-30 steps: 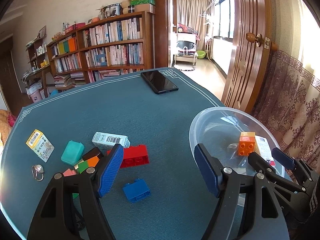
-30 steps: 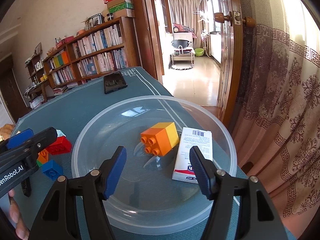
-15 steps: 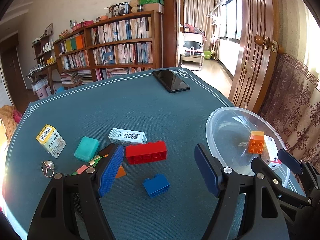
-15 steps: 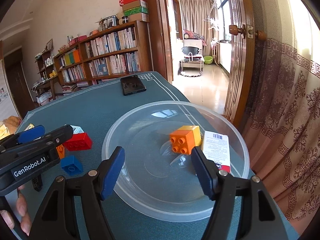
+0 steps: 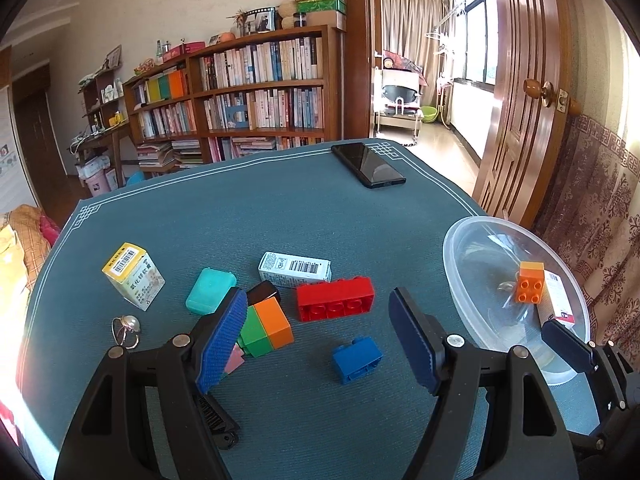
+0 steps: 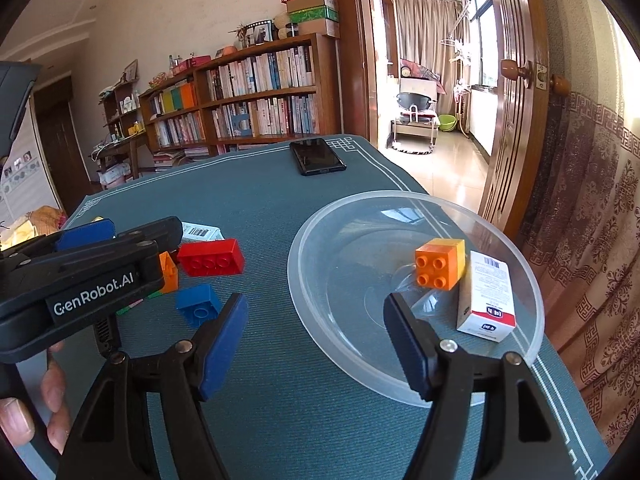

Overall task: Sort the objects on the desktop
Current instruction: 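Withdraw both tools from the bowl back over the table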

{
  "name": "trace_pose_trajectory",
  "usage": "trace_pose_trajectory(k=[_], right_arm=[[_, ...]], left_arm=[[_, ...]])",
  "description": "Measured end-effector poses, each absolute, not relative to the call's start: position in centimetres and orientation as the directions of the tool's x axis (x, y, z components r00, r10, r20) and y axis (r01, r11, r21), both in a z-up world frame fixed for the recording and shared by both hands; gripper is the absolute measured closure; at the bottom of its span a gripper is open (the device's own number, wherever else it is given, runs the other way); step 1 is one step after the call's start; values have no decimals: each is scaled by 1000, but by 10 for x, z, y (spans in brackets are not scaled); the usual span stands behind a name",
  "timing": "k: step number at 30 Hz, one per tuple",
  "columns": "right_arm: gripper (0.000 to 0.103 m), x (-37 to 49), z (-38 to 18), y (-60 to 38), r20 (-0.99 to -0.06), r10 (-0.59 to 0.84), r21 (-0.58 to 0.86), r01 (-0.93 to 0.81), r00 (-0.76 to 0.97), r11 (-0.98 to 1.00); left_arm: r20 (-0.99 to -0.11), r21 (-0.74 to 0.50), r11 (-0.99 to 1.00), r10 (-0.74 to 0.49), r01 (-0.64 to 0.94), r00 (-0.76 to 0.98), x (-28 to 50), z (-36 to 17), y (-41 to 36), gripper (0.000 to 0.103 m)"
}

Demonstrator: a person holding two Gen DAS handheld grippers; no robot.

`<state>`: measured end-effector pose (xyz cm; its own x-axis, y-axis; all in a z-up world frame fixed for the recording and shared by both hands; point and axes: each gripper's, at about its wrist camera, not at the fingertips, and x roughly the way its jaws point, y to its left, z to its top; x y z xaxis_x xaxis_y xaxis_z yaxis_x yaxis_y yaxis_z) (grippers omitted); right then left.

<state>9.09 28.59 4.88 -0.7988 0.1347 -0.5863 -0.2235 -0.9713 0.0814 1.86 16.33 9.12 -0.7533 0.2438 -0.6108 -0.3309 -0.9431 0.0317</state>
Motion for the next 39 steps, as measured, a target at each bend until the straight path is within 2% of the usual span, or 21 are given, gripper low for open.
trace_pose_trajectory(k=[11,39], right_arm=[[29,77,45,255,-604,81,70,-154,-793,-986],[29,21,18,216,-665,-7,56,-41,-747,-998]], left_arm=[[-617,45,-966,174,-255,-768,14,84,118,26],[-690,-48,-997,-11,61,-724,-41,50,-12,27]])
